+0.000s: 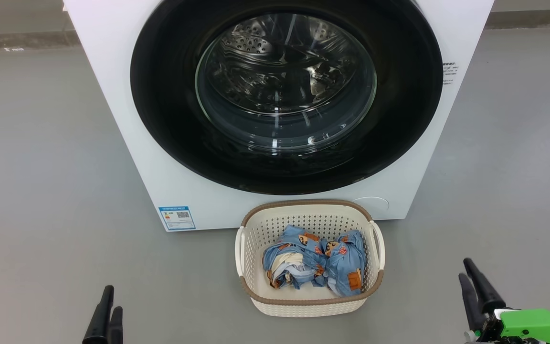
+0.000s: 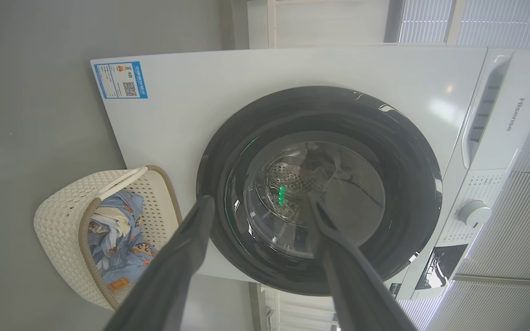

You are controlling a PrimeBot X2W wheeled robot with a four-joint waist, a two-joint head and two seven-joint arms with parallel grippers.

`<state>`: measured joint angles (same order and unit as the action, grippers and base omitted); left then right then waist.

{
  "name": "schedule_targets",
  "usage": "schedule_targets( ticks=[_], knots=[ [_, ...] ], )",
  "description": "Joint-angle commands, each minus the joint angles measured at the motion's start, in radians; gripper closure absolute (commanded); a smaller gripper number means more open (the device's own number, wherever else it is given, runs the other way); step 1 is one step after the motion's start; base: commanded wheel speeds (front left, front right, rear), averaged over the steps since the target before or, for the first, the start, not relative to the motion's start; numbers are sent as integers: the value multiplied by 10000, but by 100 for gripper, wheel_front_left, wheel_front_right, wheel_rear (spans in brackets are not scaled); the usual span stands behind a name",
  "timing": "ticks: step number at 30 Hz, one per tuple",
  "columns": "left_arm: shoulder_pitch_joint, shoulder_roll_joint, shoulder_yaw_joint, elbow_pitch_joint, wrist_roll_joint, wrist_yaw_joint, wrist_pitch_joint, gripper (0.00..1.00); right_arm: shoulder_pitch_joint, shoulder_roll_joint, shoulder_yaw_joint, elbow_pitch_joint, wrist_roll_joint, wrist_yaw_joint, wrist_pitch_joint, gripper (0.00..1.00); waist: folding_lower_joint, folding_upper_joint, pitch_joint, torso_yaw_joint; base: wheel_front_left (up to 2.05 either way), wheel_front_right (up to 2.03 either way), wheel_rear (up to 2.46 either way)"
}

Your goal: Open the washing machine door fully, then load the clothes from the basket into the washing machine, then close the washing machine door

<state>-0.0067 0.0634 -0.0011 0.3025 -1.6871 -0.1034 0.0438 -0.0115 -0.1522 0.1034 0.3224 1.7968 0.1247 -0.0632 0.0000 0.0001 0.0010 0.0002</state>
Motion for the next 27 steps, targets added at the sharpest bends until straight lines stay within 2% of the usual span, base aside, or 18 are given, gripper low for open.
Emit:
schedule_targets(
  ticks=[1, 5, 13, 27],
  knots=[
    [-234, 84, 37, -242, 45, -5, -49, 0, -305, -146, -21, -244, -43, 11, -38, 0, 2, -1, 1, 2, 0, 0, 0],
    [-217, 90, 40, -344, 145, -14, -147, 0, -338, -107, 3, -287, -158, 12, -103, 0, 11, -1, -14, 19, 0, 0, 0],
    [-171, 160, 56, -517, 676, -31, -345, 0, -422, -32, 20, -337, -692, 15, -230, 0, 1, -1, -1, 56, 0, 0, 0],
    [-119, 182, 103, -866, 2523, -64, -713, 0, -568, 111, 35, -514, -2771, 21, -468, 0, 0, -1, 41, 131, 0, 0, 0]
  ],
)
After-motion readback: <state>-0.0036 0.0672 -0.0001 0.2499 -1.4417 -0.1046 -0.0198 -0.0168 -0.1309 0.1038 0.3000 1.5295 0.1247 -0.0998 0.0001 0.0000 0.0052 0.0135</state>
